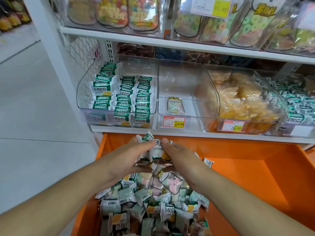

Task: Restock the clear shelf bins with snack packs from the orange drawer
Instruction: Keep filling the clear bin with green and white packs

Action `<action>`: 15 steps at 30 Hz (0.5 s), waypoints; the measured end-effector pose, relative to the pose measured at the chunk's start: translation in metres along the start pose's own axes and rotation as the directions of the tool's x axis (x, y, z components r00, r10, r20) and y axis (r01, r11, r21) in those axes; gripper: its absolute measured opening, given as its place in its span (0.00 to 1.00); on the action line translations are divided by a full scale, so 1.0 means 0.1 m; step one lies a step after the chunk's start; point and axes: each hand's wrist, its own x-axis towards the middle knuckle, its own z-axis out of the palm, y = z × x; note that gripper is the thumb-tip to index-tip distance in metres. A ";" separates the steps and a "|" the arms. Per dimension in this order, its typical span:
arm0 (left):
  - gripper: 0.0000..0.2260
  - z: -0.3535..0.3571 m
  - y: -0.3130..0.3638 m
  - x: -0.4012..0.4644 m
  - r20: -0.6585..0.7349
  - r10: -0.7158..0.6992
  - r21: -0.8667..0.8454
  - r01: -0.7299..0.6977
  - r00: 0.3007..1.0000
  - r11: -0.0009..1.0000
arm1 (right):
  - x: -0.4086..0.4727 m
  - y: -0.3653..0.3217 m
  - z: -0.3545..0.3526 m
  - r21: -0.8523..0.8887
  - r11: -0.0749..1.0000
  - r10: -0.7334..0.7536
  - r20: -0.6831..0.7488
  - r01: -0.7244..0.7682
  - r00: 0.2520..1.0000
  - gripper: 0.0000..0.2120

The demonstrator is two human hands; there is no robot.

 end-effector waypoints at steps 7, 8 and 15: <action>0.27 -0.12 -0.06 -0.02 0.018 0.004 0.270 -0.009 1.000 0.963 | -0.15 -0.12 0.06 -0.107 0.994 -0.004 0.091 0.014 0.996 0.32; 0.24 -0.13 -0.04 -0.03 0.023 0.014 0.263 -0.019 1.000 0.965 | -0.15 -0.14 0.03 -0.066 0.997 -0.030 0.086 0.036 0.996 0.36; 0.48 -0.32 0.21 -0.18 0.025 0.066 0.381 -0.071 0.997 0.922 | -0.12 -0.27 -0.20 -0.164 0.911 -0.330 0.258 0.378 0.908 0.42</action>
